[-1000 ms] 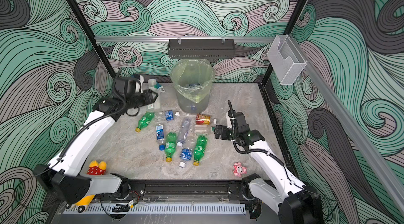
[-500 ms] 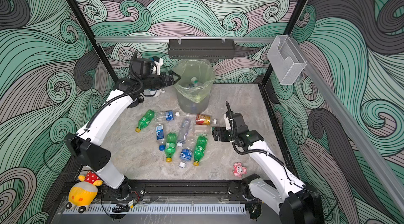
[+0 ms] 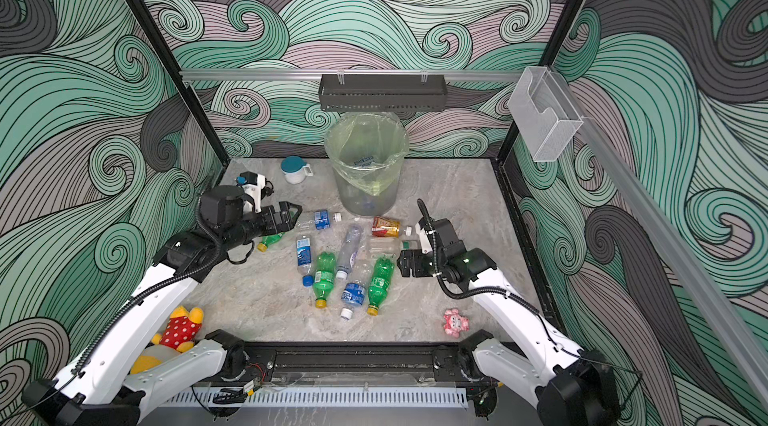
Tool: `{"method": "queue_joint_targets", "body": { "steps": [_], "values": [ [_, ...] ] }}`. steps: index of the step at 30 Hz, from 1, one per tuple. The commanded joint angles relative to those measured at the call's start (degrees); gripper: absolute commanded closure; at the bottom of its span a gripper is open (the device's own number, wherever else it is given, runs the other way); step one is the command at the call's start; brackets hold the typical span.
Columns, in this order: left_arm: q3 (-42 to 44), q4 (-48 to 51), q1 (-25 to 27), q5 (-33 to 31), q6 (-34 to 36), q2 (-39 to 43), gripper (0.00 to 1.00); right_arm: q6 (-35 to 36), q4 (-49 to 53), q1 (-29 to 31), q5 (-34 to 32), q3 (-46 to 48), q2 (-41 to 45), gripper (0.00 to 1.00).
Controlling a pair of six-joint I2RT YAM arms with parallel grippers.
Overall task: Throw the plastic bottles in the bin
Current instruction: 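Withdraw the left gripper while the right gripper moves toward a green Sprite bottle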
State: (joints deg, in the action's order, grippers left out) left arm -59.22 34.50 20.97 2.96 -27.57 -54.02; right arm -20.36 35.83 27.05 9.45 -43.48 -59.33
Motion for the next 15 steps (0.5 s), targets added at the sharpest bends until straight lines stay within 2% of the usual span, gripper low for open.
{"method": "queue_joint_targets", "body": {
  "steps": [1,11,15],
  "values": [
    [1.5,3.5,-0.4,-4.0,-0.3,4.9,0.01,0.1,1.4,0.5,0.8,-1.8,-1.1,0.05],
    [5.9,7.9,-0.6,-8.2,-1.1,10.8,0.01,-0.4,-0.4,3.6,0.8,-1.9,-5.7,0.04],
    [6.9,8.4,-0.5,-9.5,-0.8,12.1,0.01,-3.4,-3.6,4.9,0.8,-0.6,-6.9,0.05]
  ]
}}
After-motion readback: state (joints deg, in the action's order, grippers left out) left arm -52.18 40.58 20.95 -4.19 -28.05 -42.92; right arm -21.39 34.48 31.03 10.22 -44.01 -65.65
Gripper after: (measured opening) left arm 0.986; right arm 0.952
